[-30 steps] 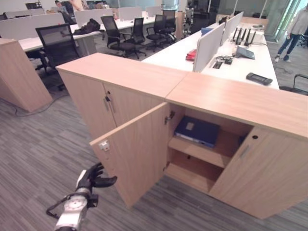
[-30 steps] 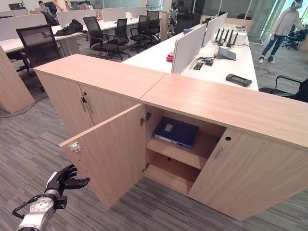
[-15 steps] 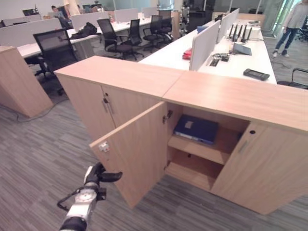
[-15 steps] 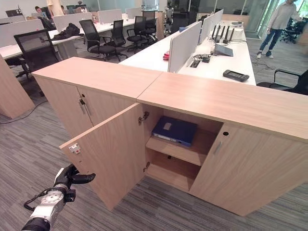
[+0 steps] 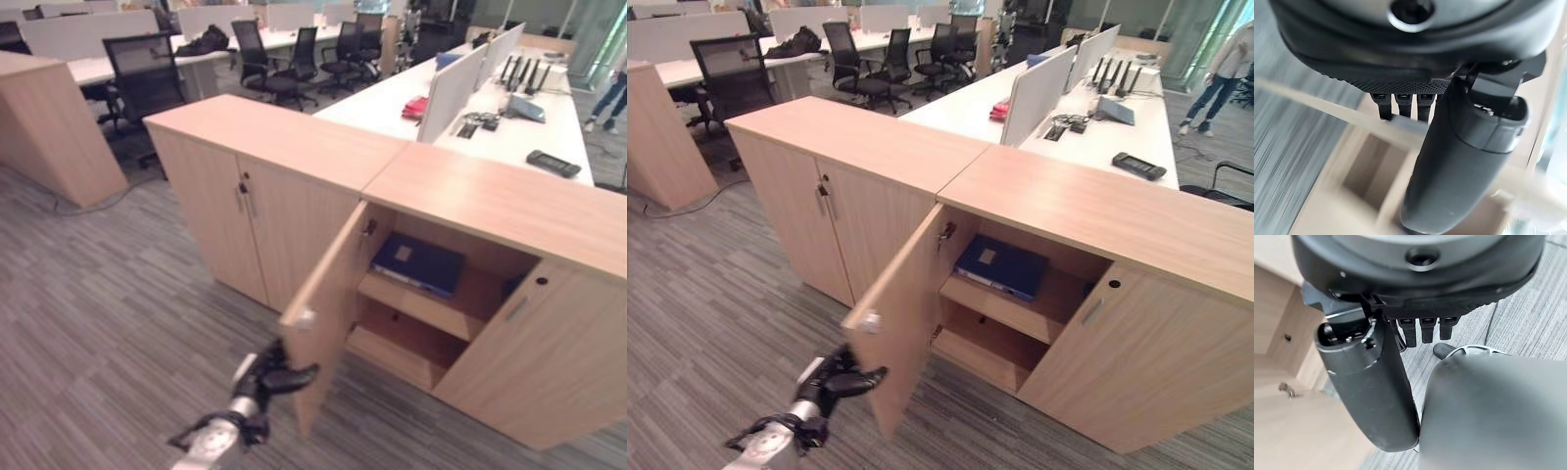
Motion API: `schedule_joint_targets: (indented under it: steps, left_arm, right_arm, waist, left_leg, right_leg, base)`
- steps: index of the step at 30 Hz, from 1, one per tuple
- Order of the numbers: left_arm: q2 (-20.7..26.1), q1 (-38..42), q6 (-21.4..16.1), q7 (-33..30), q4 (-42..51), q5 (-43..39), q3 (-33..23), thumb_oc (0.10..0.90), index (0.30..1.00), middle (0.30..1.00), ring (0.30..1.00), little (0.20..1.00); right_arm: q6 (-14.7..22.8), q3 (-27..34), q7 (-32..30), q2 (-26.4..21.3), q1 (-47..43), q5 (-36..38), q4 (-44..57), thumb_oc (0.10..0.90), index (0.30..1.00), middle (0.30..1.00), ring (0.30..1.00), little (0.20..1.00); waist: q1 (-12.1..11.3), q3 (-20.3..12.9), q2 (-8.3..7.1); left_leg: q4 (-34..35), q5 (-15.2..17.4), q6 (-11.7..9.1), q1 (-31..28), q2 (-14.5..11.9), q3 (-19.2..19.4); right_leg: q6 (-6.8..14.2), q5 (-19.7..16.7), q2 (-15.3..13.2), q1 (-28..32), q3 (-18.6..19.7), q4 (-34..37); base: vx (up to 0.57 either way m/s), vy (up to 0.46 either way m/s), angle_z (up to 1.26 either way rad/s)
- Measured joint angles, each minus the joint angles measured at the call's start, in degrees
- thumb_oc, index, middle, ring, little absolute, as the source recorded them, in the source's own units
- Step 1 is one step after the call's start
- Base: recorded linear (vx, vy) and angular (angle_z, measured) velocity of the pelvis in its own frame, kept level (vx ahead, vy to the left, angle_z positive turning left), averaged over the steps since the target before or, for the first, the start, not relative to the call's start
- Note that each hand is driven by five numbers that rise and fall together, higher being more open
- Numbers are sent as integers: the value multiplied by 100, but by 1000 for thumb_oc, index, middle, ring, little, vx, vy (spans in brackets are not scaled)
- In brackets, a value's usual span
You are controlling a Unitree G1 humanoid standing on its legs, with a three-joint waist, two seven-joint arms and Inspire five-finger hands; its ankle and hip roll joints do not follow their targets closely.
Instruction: Put the empty folder in the office cabinet
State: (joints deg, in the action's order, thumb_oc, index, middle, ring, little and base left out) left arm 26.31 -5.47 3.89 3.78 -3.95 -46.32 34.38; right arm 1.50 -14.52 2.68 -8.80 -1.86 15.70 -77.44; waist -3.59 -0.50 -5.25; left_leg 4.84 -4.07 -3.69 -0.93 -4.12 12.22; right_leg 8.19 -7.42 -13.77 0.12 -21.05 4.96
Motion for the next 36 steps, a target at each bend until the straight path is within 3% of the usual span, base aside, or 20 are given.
schedule_joint_targets:
  steps: [5,7,10,12,18,20,23,27,30,32,33,34,35,36]
  left_arm:
    - [-287,1341,-4,1066,510,-299,921,800,900,900,900,900]
    - [-568,1426,-15,1396,826,-303,1074,800,900,900,900,900]
    - [-708,1432,32,1428,851,-295,1145,800,900,900,900,900]
    - [-639,1452,62,1411,841,-292,1108,800,900,900,900,900]
    - [-357,1368,57,1157,592,-99,543,800,900,900,900,900]
    - [-369,1287,-120,1043,389,169,260,800,900,900,900,900]
    - [-570,838,-409,933,-363,548,-486,800,900,900,900,900]
    - [-448,212,-419,777,-961,919,-1235,800,900,900,900,900]
    - [-320,-486,-483,806,-1208,1335,-1676,800,900,900,900,900]
    - [-228,-630,-455,780,-1513,1575,-1687,800,900,900,900,900]
    - [-343,-662,-734,811,-1899,1978,-1884,800,900,900,900,900]
    - [-386,-689,-797,676,-2148,2256,-2068,800,900,900,900,900]
    - [-421,-659,-802,599,-2331,2395,-2180,800,900,900,900,900]
    - [-482,-714,-804,479,-2508,2574,-2314,800,900,900,900,900]
  right_arm:
    - [14,-42,-1,261,-294,-2,14,800,900,900,900,900]
    - [13,-44,-8,219,-347,-2,73,800,900,900,900,900]
    - [13,-54,-23,159,-341,-84,70,800,900,900,900,900]
    - [14,-66,-21,160,-343,-165,73,800,900,900,900,900]
    - [82,-213,18,150,-267,-193,269,800,900,900,900,900]
    - [42,-141,0,130,-314,-143,245,800,900,900,900,900]
    - [23,-16,27,116,-266,-137,229,800,900,900,900,900]
    - [26,137,69,35,-237,-90,240,800,900,900,900,900]
    - [44,272,99,-105,-95,-92,238,800,900,900,900,900]
    - [59,197,90,-250,48,-92,228,800,900,900,900,900]
    - [49,307,127,-397,54,-96,205,800,900,900,900,900]
    - [38,291,127,-388,35,-95,165,800,900,900,900,900]
    - [49,230,127,-396,5,-95,96,800,900,900,900,900]
    - [31,210,124,-444,-41,-94,60,800,900,900,900,900]
  waist:
    - [498,32,-126]
    - [653,-4,-37]
    - [658,-24,218]
    - [653,-30,285]
    - [663,-18,297]
    - [655,-19,299]
    - [637,-31,317]
    - [601,-18,401]
    - [455,20,449]
    - [333,17,414]
    - [211,154,435]
    - [83,254,309]
    - [-9,368,162]
    - [-133,434,42]
  left_leg:
    - [1,28,23,-33,-52,184]
    - [-8,-10,15,-48,-86,211]
    - [-24,-1,-5,-140,-180,238]
    - [-25,-1,-6,-140,-226,218]
    - [-23,55,-158,-250,-443,333]
    - [-24,71,-164,-243,-525,316]
    - [-28,39,-236,-293,-743,302]
    - [-72,-42,-343,-319,-992,254]
    - [-414,-62,-319,-295,-1164,-75]
    - [-366,-263,-381,-320,-1213,-215]
    - [-737,-489,-596,-51,-1200,-385]
    - [-1293,-553,-640,248,-1118,-643]
    - [-1777,-393,-702,557,-1011,-987]
    - [-2056,53,-672,811,-562,-1490]
  right_leg:
    - [7,-77,10,-71,12,11]
    - [-39,-136,65,-76,9,-1]
    - [-112,-140,202,-11,34,-5]
    - [-133,-118,253,-7,30,-6]
    - [-152,21,431,-2,134,38]
    - [-206,40,509,21,150,37]
    - [-355,134,731,60,119,39]
    - [-491,240,1022,140,82,41]
    - [-594,374,1200,293,9,42]
    - [-709,479,1196,386,-44,44]
    - [-754,525,1242,384,-99,41]
    - [-897,499,1212,359,8,39]
    - [-974,499,1099,358,51,40]
    - [-1000,489,952,284,109,42]
  base:
    - [0,-5,-25]
    - [7,-18,-16]
    - [9,-34,-9]
    - [13,-51,-1]
    - [24,-115,-12]
    - [72,-202,-2]
    - [73,-190,-1]
    - [80,-213,-2]
    - [37,-148,6]
    - [-16,-176,31]
    - [-80,-103,15]
    - [-80,-100,6]
    - [-22,-61,-25]
    - [0,-58,-25]
